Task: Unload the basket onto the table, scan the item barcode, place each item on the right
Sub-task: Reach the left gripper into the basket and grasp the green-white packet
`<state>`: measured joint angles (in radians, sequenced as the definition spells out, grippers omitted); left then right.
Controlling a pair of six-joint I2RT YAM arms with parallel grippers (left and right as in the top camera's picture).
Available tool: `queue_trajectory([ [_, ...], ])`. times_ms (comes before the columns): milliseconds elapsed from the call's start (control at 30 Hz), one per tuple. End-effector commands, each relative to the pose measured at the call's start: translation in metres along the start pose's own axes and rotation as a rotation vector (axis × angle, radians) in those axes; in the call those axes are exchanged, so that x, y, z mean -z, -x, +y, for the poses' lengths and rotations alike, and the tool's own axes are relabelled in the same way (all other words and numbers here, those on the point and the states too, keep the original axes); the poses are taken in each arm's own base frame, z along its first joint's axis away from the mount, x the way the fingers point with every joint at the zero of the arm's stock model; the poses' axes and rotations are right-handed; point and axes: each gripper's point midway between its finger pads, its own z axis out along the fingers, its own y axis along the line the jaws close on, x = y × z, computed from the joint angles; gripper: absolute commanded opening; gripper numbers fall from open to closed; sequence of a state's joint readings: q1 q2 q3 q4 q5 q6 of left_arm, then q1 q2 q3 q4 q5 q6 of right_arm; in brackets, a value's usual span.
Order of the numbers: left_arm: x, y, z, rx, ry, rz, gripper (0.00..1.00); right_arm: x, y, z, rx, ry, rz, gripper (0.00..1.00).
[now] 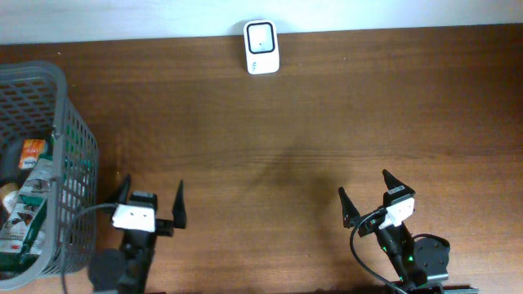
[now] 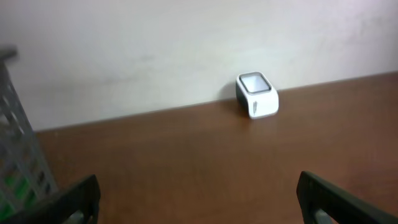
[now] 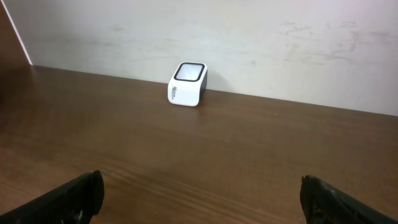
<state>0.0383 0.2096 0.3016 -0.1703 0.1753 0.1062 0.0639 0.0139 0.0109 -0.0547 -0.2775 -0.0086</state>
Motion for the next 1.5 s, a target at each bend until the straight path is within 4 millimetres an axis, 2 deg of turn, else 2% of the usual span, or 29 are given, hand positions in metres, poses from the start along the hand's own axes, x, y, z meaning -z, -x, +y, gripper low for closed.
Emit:
queue_trajectory([
  [0, -0.006, 0.046, 0.006, 0.021, 0.0, 0.032, 0.99, 0.001, -0.002, -0.001, 0.0, -0.006, 0.009, 0.98],
  [233, -0.039, 0.093, 0.002, 0.078, -0.112, 0.277, 0.99, 0.001, -0.002, -0.001, 0.0, -0.006, 0.009, 0.98],
  [433, -0.068, 0.115, 0.009, 0.145, -0.143, 0.585, 0.99, 0.001, -0.002, -0.001, 0.0, -0.006, 0.009, 0.98],
  [600, -0.099, 0.139, 0.02, 0.116, -0.144, 0.663, 0.99, 0.001, -0.002, -0.001, 0.0, -0.006, 0.009, 0.98],
  [733, -0.125, 0.162, 0.061, -0.01, 0.035, 0.586, 0.99, 0.001, -0.002, -0.001, 0.0, -0.006, 0.009, 0.98],
  [800, -0.123, 0.17, 0.09, 0.015, 0.18, 0.562, 0.99, 0.001, -0.002, -0.001, 0.0, -0.006, 0.009, 0.98],
  [900, -0.105, 0.174, 0.142, 0.144, 0.41, 0.537, 0.99, 0.001, -0.002, -0.001, 0.0, -0.006, 0.009, 0.98],
  [933, -0.096, 0.171, 0.164, 0.19, 0.49, 0.534, 0.99, 0.001, -0.002, -0.001, 0.0, -0.006, 0.009, 0.98],
  [1000, -0.082, 0.165, 0.194, 0.253, 0.585, 0.532, 0.95, 0.001, -0.002, -0.001, 0.0, -0.006, 0.009, 0.98],
  [1067, -0.061, 0.149, 0.234, 0.345, 0.712, 0.547, 0.95, 0.001, -0.002, -0.001, 0.0, -0.006, 0.009, 0.98],
  [1133, -0.047, 0.133, 0.257, 0.383, 0.78, 0.585, 0.96, 0.001, -0.002, -0.001, 0.0, -0.006, 0.009, 0.98],
  [1233, -0.027, 0.105, 0.282, 0.429, 0.856, 0.653, 0.96, 0.001, -0.002, -0.001, 0.0, -0.006, 0.009, 0.98],
  [1300, -0.019, 0.084, 0.292, 0.435, 0.856, 0.707, 0.96, 0.001, -0.002, -0.001, 0.0, -0.006, 0.009, 0.98],
  [1367, -0.015, 0.055, 0.3, 0.441, 0.837, 0.765, 0.96, 0.001, -0.002, -0.001, 0.0, -0.006, 0.009, 0.98],
  [1400, -0.013, 0.039, 0.302, 0.448, 0.819, 0.787, 0.9, 0.001, -0.002, -0.001, 0.0, -0.006, 0.009, 0.98],
  [1467, -0.008, 0.008, 0.307, 0.454, 0.765, 0.828, 0.89, 0.001, -0.002, -0.001, 0.0, -0.006, 0.009, 0.98],
])
